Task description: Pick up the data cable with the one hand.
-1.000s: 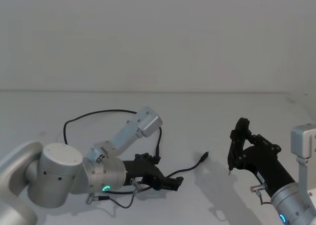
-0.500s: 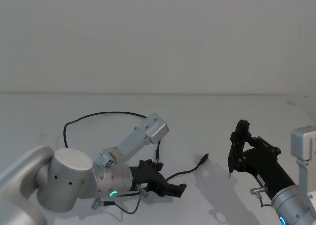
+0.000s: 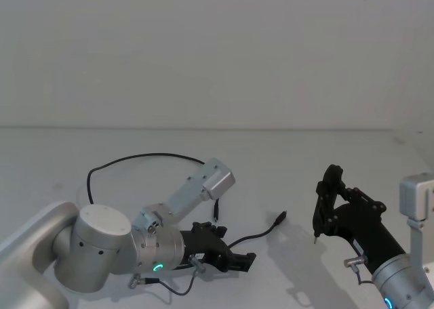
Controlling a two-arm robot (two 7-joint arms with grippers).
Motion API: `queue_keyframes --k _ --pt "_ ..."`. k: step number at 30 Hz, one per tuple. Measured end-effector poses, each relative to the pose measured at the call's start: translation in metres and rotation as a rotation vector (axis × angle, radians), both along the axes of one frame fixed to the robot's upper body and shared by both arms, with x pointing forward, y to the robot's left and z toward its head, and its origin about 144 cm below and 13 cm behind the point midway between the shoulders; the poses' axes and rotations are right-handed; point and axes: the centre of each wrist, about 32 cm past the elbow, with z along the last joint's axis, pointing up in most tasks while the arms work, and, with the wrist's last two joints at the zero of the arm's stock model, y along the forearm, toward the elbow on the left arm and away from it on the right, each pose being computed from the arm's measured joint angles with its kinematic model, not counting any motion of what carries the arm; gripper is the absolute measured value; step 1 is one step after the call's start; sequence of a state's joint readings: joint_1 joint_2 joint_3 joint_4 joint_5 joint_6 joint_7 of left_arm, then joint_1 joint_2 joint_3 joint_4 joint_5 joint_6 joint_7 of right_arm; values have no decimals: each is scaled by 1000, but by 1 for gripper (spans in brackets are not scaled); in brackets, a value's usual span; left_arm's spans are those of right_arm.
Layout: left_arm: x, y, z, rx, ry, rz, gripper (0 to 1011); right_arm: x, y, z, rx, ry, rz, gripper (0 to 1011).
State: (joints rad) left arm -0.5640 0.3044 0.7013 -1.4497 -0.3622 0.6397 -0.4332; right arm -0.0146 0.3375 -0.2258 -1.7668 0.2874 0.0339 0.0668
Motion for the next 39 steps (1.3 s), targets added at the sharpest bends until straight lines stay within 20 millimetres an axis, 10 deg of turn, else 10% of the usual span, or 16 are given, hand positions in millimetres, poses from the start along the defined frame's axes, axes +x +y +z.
queue_keyframes --k 29,39 --pt "0 -1 -1 4 2 1 53 0 0 0 0 0 0 279" --pt "-1 -1 0 5 -5 -3 36 0 0 1 3 -1 -1 279"
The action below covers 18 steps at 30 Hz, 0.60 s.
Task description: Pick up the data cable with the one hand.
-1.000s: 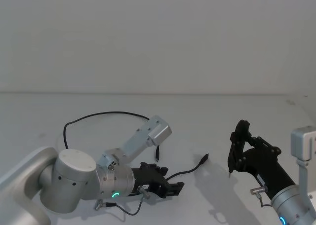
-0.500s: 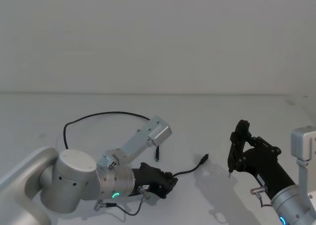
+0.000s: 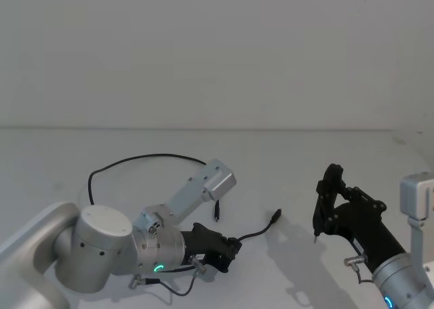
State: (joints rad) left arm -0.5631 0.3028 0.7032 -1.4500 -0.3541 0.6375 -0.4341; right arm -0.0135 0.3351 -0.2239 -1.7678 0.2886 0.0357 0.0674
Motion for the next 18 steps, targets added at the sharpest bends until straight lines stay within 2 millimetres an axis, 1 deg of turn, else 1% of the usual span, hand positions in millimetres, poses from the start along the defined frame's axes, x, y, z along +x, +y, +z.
queue_keyframes --k 9,15,18 --pt "-4 6 3 -7 -72 -52 36 3 2 13 41 -16 12 279" --pt "-6 13 6 -17 -130 -105 36 7 3 30 90 -38 25 279" --pt "-7 19 9 -24 -177 -143 36 10 4 39 121 -46 33 279"
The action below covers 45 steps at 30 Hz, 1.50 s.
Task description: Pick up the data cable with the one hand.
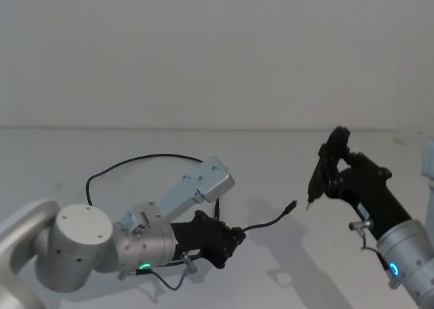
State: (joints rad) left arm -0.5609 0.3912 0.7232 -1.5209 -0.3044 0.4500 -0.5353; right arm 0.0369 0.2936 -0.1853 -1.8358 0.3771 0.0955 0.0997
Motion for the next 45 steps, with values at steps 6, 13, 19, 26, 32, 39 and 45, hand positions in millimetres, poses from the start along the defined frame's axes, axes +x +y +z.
queue_keyframes --k 6,13,19,26,32,39,45 --pt "-3 11 5 -13 -63 -53 36 4 1 10 33 -4 10 279" --pt "-5 21 10 -22 -116 -96 36 9 1 18 44 -10 13 279" --pt "-7 27 12 -25 -143 -120 36 14 -2 22 42 -18 9 279" --pt "-8 30 14 -27 -162 -135 36 20 -8 27 32 -31 -6 279" --pt "-8 32 15 -28 -172 -144 36 24 -14 29 25 -33 -17 279" --pt "-9 33 16 -28 -178 -150 36 27 -17 31 26 -26 -17 279" --pt "-9 34 16 -28 -181 -153 36 29 -18 31 39 -11 -5 279"
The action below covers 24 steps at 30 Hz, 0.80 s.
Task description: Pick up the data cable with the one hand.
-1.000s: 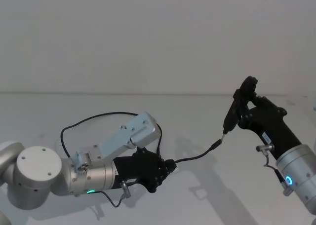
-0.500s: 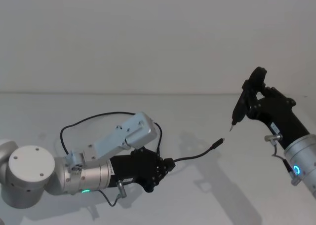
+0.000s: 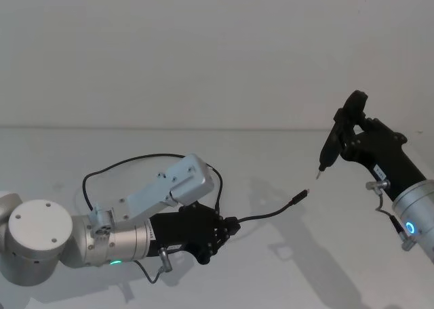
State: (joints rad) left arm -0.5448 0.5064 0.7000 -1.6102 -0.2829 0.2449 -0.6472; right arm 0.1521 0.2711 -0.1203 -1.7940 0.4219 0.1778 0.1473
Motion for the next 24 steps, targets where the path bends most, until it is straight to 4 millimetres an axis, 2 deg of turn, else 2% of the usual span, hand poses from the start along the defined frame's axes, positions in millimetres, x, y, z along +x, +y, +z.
queue_keyframes --k 24 --pt "0 1 0 0 -4 -4 36 2 -2 0 6 31 22 279"
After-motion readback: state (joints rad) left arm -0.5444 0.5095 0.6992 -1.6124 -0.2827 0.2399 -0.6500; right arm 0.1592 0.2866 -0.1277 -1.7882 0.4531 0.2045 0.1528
